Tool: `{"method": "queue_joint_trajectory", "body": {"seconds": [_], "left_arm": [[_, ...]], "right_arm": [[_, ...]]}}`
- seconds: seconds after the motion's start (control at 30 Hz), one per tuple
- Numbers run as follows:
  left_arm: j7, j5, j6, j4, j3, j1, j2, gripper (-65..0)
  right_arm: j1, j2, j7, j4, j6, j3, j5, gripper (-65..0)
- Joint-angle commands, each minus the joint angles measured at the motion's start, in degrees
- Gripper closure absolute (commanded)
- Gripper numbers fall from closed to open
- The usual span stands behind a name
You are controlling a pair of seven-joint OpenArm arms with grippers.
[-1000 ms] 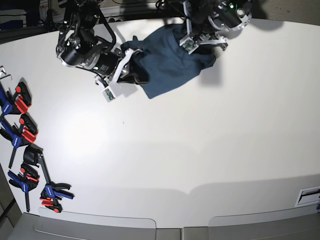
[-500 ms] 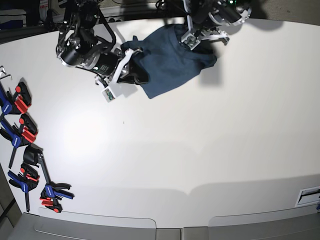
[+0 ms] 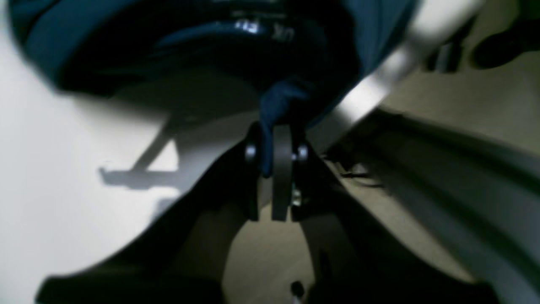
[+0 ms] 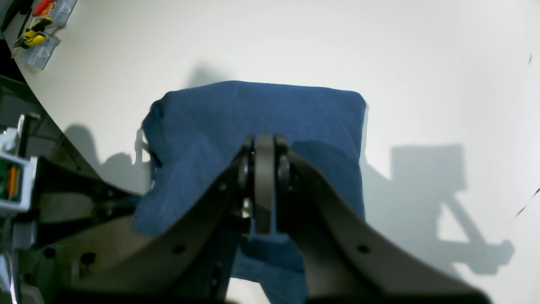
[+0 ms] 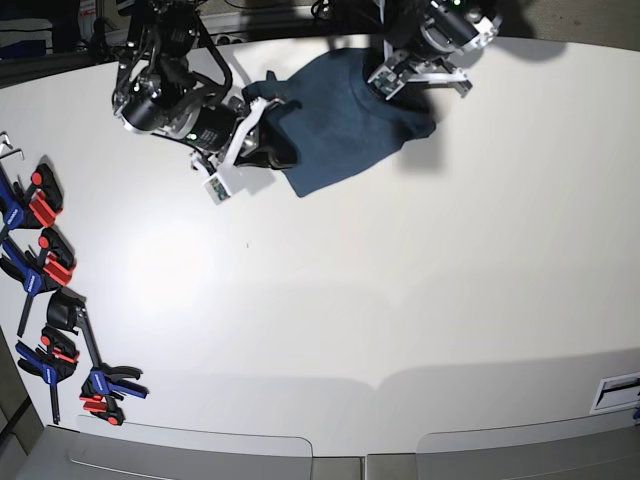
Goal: Fold the T-shirt properly
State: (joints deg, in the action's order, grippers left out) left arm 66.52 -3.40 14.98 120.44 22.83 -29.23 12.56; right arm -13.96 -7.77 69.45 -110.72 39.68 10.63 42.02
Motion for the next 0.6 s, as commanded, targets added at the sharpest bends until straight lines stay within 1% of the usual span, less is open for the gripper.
{"method": "queue_joint_trajectory", "body": {"seconds": [0.0,0.07,0.3,0.4,0.43,0.47,0.57], "left_arm": [[-0.04,-0.59,-0.85,1.18,0.09,-0.31,0.04,0.0],[-0.04,-1.33,-1.53,1.18,0.09,-0.28,0.04,0.0],[-0.33,-1.4,-1.53,1.22,0.09,-0.26,0.02,-0.6],[-0.59,-3.54,-1.51,1.22,0.09,-0.28,0.04,-18.4],[-0.72,-4.2,-1.53,1.22,0.09,-0.28,0.04,-22.9],[-0.79,-4.31,-1.53,1.22,0.09,-0.28,0.17,-25.5],[-1.38,-5.05,-1.57,1.22,0.09,-0.28,1.33,-26.3]], "right_arm": [[0.61,-0.33,-1.33,-1.03,0.32,0.22,1.42,0.0],[0.61,-0.33,-1.33,-1.03,0.32,0.22,1.42,0.0],[0.63,-0.33,-1.55,-1.03,0.32,0.22,1.44,0.0],[0.63,-0.33,-1.57,-1.03,0.32,0.22,1.46,0.0],[0.63,-0.33,-1.57,-1.03,0.32,0.22,1.46,0.0],[0.63,-0.33,-1.6,-1.03,0.32,0.22,1.46,0.0],[0.63,-0.33,-1.79,-1.03,0.32,0.22,1.62,0.0]]}}
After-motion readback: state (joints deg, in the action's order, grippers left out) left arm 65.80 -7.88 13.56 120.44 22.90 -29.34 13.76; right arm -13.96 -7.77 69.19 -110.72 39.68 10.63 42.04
